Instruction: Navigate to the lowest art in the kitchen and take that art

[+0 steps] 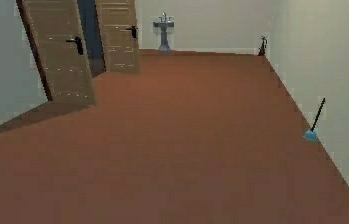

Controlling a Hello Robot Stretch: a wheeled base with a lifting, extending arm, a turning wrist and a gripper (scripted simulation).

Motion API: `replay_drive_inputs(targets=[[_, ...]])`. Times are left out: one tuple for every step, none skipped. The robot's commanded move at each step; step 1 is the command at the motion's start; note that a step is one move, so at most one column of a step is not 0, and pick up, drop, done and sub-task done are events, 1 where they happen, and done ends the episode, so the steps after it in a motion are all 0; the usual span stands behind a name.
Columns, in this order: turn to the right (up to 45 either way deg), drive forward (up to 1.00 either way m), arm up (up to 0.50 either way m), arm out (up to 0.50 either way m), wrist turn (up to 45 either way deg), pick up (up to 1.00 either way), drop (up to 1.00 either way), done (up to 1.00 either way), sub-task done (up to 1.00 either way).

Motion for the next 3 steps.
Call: replay_drive_inputs(targets=[[0.0, 1.00, 0.00, 0.00, 0.0, 0.00, 0.00, 0.00, 0.00], [0.0, 1.00, 0.00, 0.00, 0.0, 0.00, 0.00, 0.00, 0.00], [0.0, 1.00, 0.00, 0.00, 0.0, 0.00, 0.00, 0.00, 0.00]])
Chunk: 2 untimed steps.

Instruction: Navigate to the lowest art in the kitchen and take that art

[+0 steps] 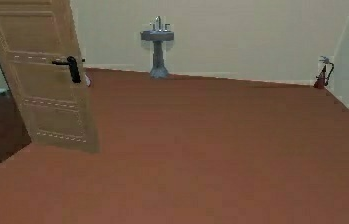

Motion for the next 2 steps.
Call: replay_drive_inputs(targets=[[-3.0, 0.00, 0.00, 0.00, 0.0, 0.00, 0.00, 0.00, 0.00], [0.0, 1.00, 0.00, 0.00, 0.0, 0.00, 0.00, 0.00, 0.00]])
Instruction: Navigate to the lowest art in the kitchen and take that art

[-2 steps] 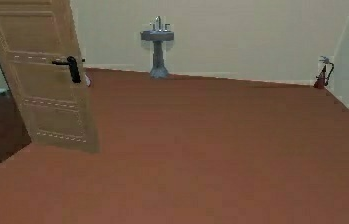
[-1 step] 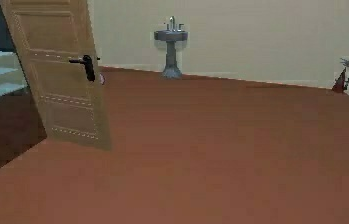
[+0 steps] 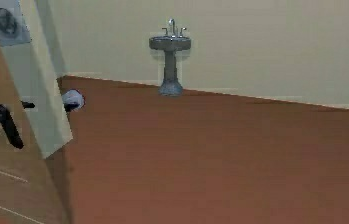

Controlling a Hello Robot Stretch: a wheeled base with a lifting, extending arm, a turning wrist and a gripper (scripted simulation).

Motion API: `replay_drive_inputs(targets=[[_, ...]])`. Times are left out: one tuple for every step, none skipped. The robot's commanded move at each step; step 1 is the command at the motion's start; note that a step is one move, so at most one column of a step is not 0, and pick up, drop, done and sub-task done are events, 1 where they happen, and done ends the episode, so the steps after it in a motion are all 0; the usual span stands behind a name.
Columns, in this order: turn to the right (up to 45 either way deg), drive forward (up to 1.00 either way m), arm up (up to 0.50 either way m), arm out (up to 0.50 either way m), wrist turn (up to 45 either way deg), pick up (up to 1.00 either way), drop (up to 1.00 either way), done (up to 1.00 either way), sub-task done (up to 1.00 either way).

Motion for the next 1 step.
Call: replay_drive_inputs(targets=[[0.0, 1.00, 0.00, 0.00, 0.0, 0.00, 0.00, 0.00, 0.00]])
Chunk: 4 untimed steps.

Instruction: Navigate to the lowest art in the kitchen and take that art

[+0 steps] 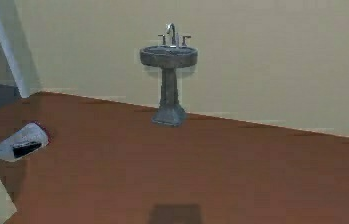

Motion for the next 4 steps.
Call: replay_drive_inputs(targets=[[9.0, 0.00, 0.00, 0.00, 0.0, 0.00, 0.00, 0.00, 0.00], [0.0, 0.05, 0.00, 0.00, 0.0, 0.00, 0.00, 0.00, 0.00], [-45.0, 0.00, 0.00, 0.00, 0.0, 0.00, 0.00, 0.00, 0.00], [0.0, 1.00, 0.00, 0.00, 0.0, 0.00, 0.00, 0.00, 0.00]])
